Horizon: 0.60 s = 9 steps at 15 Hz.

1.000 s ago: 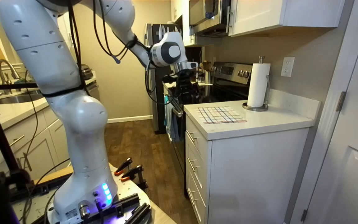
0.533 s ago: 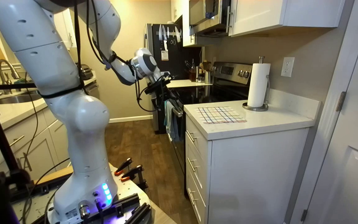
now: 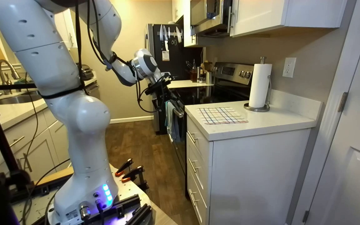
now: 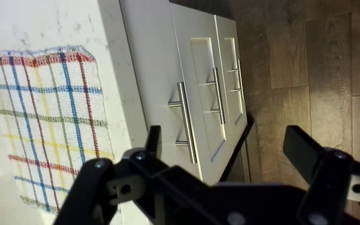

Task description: Pull open in the top drawer of the white chest of drawers

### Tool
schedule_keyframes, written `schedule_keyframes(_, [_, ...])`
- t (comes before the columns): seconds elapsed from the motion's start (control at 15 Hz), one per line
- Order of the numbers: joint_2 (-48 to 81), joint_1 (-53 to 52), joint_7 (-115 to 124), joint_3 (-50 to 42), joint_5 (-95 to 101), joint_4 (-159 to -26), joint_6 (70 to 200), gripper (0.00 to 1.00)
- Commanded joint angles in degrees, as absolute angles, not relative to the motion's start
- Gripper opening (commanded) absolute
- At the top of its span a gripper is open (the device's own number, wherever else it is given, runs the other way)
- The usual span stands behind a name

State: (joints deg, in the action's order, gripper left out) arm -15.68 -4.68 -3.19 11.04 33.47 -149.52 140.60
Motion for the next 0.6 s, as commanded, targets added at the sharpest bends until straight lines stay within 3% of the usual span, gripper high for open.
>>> schedule_keyframes(0.0, [-15.7,-5.1,-3.2,10.6,33.5,-149.5,140.4,1.0])
schedule_keyframes(0.53, [-13.0,-4.9,0.5,14.8,42.3,-145.8,134.3,1.0])
